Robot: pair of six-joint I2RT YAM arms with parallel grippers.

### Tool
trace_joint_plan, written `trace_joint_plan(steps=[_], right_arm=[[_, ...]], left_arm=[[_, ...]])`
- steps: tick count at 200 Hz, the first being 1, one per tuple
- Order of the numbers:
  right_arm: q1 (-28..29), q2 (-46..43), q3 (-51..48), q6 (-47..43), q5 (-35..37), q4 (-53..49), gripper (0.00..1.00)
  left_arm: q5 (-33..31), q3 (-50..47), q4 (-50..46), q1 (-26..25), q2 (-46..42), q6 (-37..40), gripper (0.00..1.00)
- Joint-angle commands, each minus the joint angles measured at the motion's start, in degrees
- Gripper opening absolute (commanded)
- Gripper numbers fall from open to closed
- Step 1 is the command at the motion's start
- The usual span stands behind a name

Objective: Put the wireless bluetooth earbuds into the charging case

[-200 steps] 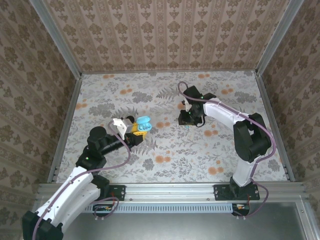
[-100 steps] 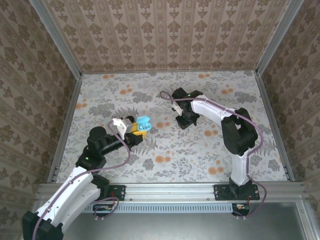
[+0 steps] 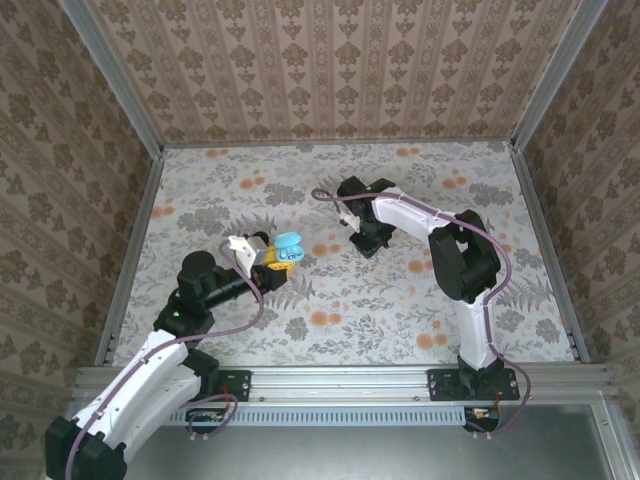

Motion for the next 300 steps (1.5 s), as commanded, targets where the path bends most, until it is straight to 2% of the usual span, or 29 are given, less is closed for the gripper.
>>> trace_joint_plan(steps=[1,150,238,300], right_arm=[[0.13,1.68,1.89,-1.87,1.83,-3.03,0.35],[0.13,4.92,1.74,-1.99,1.64,-2.71,0.35],[0.13,4.63,1.88,-0.97,0.03,-1.79,0.27],[-0.04,1.27,1.53,5.24,-4.73,-1.79,0.22]], left_arm=[[-0.06,0.49,1.32,-0.41,-0.18,1.58,0.28],[-0.45,0.51,-0.86,-0.41,-2.12,1.80,0.28],[-0.41,0.51,-0.99,-0.42,-2.17,1.81,0.28],[-0.41,0.33,-1.04,-0.41,-2.54,1.79,0.28]])
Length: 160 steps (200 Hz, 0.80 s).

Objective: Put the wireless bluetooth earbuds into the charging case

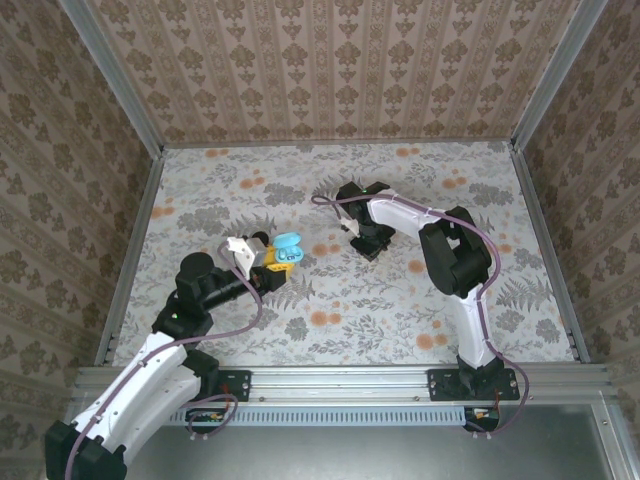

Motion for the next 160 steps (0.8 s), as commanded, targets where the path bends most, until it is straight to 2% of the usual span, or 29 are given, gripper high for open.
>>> trace_joint_plan(steps=[1,84,128,160], right_arm=[[0.00,-2.45,0.79,4.08,-4.86,-1.08,0.22],[0.00,0.90,6.85,24.20,-12.01,-8.71,0.23],[0.00,7.19,13.51,27.48,-11.74,-13.50,0.23],[0.00,11.16,16.79,27.58,-12.35,-15.80,0.27]], left_arm=[[-0.39,0.33,-0.16,-0.41,-1.09,0.93,0.28],[-0.42,-0.20,1.02,-0.49,-1.05,0.57,0.28],[-0.29,-0.37,1.03,-0.58,-1.05,0.33,0.28],[-0.32,-0.58,0.98,-0.58,-1.21,0.54,0.28]])
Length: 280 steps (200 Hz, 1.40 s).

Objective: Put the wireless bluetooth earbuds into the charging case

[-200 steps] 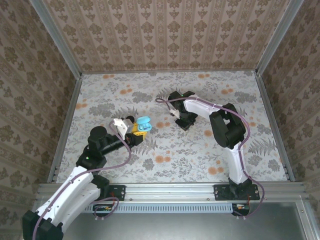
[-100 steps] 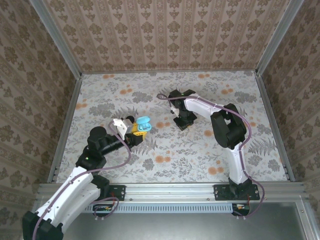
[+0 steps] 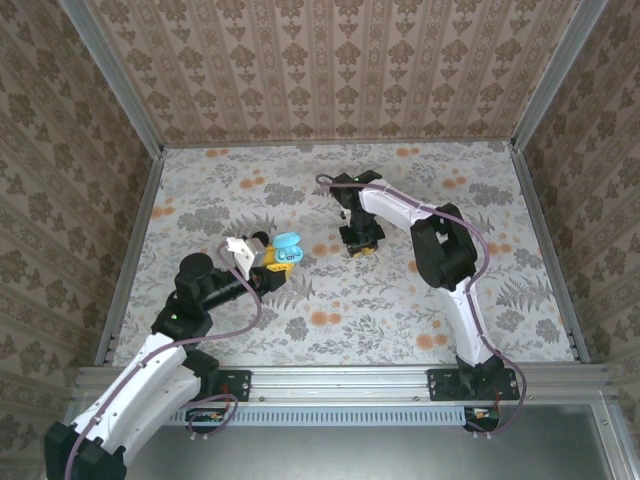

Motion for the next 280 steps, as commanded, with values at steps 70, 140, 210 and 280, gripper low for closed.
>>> trace_joint_plan(steps=[70,140,210,280], right_arm=[[0.11,0.49,4.40,2.77,-0.47,-4.53,0.41],[1.25,-9.13,-2.98,-1.85,-0.02,4.53,0.43],[1.51,-7.30,-2.29,2.06,6.41,2.25,0.41],[1.65,-7.29,-7.56,15.49,-1.80,10.25,0.42]], left_arm=[[-0.36,-0.62,0.29,-0.47,-1.36,1.09,0.28],[-0.80,-0.97,0.63,-0.47,-1.67,0.76,0.28],[-0.81,-0.73,0.60,-0.47,-1.59,0.53,0.28],[-0.59,-0.97,0.30,-0.56,-1.80,0.67,0.28]])
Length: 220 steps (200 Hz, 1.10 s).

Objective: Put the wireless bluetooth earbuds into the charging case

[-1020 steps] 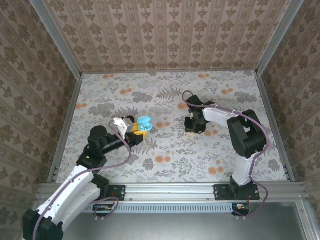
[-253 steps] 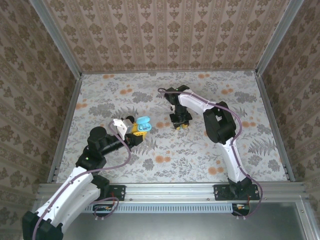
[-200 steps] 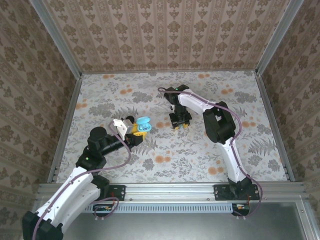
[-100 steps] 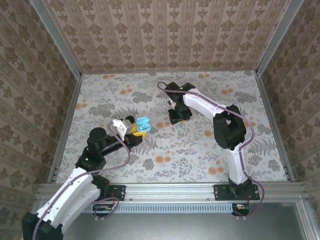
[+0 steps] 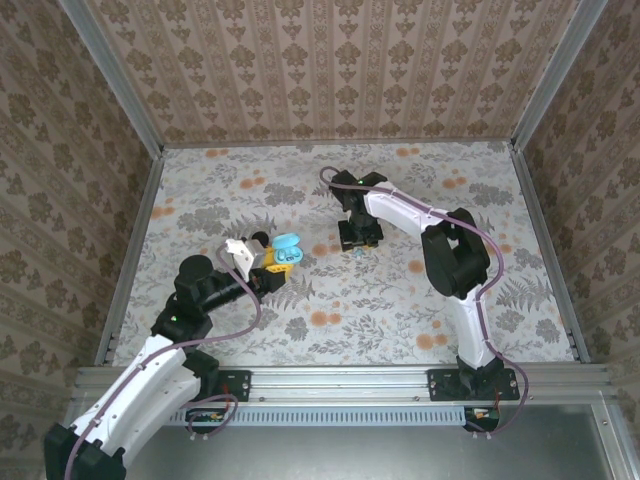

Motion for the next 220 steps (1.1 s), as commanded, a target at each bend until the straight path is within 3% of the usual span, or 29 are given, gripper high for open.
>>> trace_joint_plan(steps=[1,88,220], right_arm=[[0.33,0.87,-0.41,5.44,-2.51,1.92,0.42],[0.14,4.34,1.60,5.68,3.02,-0.74,0.39],[0.48,7.03,3.65,2.96,2.29,-1.86,0.28]], left_arm=[[0.05,-0.31,0.29,-0.30,-0.84,0.67,0.28],[-0.06,-0.75,0.27,-0.30,-1.87,0.76,0.28],[-0.33,-0.75,0.54,-0.30,-1.79,0.93,0.28]])
